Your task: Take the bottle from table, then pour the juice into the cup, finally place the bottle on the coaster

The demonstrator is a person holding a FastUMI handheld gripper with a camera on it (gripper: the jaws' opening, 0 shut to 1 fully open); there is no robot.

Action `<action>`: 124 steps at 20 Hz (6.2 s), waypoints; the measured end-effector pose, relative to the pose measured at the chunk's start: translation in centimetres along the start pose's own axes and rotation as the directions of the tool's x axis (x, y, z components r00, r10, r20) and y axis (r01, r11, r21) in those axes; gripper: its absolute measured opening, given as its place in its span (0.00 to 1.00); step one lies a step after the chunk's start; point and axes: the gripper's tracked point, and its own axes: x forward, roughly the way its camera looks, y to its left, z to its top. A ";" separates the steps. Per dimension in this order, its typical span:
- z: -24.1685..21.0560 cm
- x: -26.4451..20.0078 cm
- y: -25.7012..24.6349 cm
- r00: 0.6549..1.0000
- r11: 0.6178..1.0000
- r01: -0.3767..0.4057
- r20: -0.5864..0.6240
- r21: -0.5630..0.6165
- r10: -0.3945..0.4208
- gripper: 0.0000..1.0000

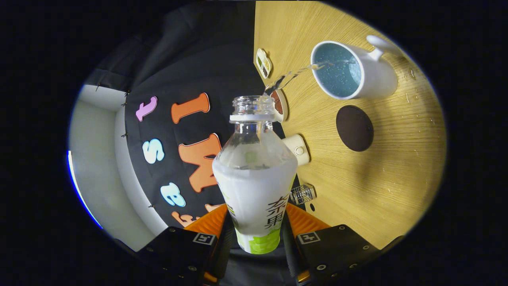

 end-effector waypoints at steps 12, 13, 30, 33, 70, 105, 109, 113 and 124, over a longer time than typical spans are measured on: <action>-0.3 0.3 0.6 1.000 0.998 -0.017 -0.002 0.065 0.017 0.60; -0.4 0.3 0.6 1.000 0.998 -0.016 -0.003 0.068 0.017 0.60; -0.4 0.3 1.4 1.000 0.990 -0.028 -0.004 0.139 0.029 0.60; -0.3 0.2 1.5 0.999 0.988 -0.035 -0.001 0.151 0.036 0.60; 1.3 0.6 1.0 0.999 0.982 -0.039 0.029 0.186 0.035 0.60; 3.4 3.3 1.7 0.934 -0.075 0.350 0.354 -0.934 -0.051 0.60; 5.8 4.8 -0.2 0.905 -0.181 0.407 0.422 -0.895 -0.052 0.61; 7.2 6.3 -3.3 0.885 -0.243 0.428 0.458 -0.870 -0.084 0.61; 9.7 7.1 -8.3 0.847 -0.295 0.454 0.510 -0.841 -0.152 0.66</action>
